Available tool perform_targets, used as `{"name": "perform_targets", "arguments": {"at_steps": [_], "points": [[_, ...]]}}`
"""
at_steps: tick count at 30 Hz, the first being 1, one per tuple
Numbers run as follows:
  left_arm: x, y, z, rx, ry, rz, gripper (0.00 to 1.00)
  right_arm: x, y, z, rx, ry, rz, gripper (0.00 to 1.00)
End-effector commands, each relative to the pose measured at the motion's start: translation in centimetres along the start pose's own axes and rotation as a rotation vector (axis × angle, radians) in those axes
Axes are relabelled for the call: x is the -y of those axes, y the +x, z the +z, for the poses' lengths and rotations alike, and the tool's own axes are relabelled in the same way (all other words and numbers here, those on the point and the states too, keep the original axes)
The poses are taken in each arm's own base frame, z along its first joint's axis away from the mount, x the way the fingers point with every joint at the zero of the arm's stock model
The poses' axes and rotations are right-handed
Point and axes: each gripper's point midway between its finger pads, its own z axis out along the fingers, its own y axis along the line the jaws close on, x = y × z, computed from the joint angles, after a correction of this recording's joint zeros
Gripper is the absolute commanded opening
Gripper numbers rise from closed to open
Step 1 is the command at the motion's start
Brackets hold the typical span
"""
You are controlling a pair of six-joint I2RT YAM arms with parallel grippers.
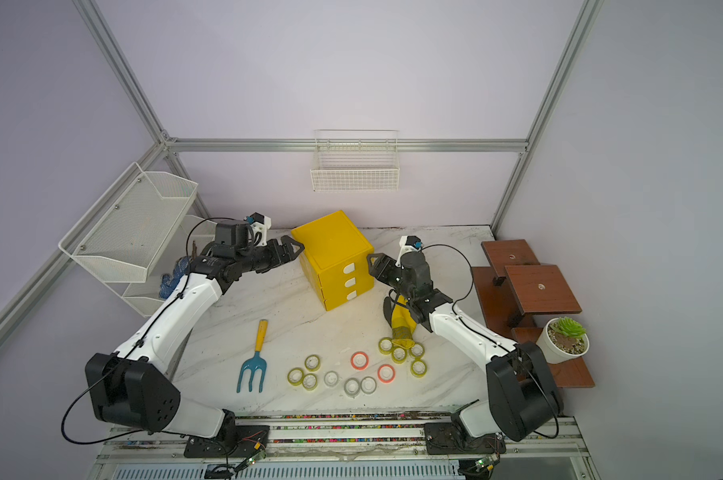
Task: Place the transparent tape into the drawer according to color
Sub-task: Move the storage box to the center of the board, then open the drawer in the storage box.
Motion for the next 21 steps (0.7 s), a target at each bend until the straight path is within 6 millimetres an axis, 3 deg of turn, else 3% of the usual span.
{"name": "perform_targets", "arguments": {"at_steps": [1,8,12,21], "points": [[0.5,0.5,1.6,-0.012,-0.026,0.058,0.93,-3.6,1.3,0.2,-0.044,-0.199,0.165,0.70],[0.0,2.0,2.8,-0.049,-0.049,0.070,0.92,-4.2,3.4,1.4,-0.082,-0.205,0.279,0.67],[-0.2,2.5,3.0,-0.060,-0.055,0.069,0.92,-2.9,4.4,1.6,-0.081,-0.150,0.323,0.59],[-0.6,3.0,3.5,-0.081,-0.058,0.063,0.92,-1.2,5.8,2.9,-0.099,-0.138,0.390,0.60]]}}
